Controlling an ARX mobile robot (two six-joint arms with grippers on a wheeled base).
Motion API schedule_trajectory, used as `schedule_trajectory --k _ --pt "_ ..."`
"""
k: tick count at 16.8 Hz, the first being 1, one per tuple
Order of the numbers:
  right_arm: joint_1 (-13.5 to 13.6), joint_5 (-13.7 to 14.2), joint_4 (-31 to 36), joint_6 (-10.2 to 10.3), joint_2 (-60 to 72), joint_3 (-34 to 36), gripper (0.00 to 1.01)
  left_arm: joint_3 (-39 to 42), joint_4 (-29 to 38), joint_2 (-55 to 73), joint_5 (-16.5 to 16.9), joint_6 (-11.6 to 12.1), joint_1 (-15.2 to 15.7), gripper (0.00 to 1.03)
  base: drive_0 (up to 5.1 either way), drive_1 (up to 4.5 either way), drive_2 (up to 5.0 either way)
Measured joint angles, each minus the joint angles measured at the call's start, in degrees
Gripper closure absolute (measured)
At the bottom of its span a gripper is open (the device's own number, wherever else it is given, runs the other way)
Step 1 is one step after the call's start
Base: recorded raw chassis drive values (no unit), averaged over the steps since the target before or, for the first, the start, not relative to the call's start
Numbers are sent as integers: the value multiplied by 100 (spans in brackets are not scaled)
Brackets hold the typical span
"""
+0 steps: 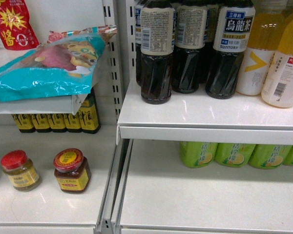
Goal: Move water from second to third shelf
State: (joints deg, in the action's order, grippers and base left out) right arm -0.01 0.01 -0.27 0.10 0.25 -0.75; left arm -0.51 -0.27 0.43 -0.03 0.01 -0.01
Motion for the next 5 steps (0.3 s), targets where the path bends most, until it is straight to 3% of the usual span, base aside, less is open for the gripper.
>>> schedule_trajectory --k 5 --pt "0 -2 0 0 0 0 3 0 2 0 0 0 0 5 0 0 0"
